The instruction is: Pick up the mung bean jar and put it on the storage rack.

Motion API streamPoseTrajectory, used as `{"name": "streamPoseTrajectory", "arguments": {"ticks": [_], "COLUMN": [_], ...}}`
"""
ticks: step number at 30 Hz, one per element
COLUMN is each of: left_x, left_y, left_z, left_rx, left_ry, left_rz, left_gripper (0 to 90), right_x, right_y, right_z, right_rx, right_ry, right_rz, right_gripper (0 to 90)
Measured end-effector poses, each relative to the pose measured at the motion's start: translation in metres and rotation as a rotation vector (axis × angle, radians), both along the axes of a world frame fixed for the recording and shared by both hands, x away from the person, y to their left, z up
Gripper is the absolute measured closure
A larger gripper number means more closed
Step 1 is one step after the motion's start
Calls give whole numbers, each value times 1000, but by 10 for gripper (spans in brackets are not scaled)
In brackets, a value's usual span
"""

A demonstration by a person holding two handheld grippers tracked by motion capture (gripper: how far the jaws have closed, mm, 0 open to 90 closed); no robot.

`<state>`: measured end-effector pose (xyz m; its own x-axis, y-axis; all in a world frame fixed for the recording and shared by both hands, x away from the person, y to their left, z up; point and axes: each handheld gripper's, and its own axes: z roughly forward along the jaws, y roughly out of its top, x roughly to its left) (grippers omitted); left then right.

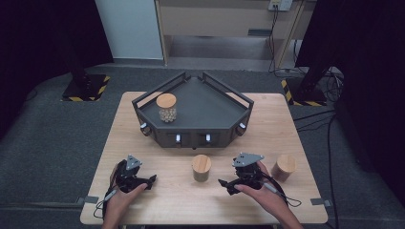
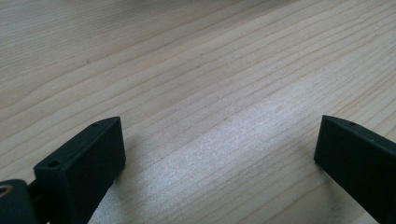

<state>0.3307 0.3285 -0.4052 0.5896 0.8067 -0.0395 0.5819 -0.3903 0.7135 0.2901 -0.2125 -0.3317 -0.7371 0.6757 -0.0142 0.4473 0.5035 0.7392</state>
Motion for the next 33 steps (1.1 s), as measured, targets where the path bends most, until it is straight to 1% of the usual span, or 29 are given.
{"name": "streamPoseTrajectory", "arguments": {"ticks": [10,19,25,33], "left_x": [0,0,0,0], "left_y": [0,0,0,0], "left_z": [0,0,0,0], "left_rx": [0,0,1,1], "left_ry": [0,0,0,0], "left_rz": [0,0,0,0], "left_gripper": [4,4,4,4], "right_x": [10,19,24,30], "right_y": [17,24,27,38], "right_z": [-3,-8,-11,-19], "right_rx": [-10,-28,-21,-22], "right_ry": [3,17,26,40], "right_rz": [22,20,23,41], "right_gripper": [39,39,40,41]}}
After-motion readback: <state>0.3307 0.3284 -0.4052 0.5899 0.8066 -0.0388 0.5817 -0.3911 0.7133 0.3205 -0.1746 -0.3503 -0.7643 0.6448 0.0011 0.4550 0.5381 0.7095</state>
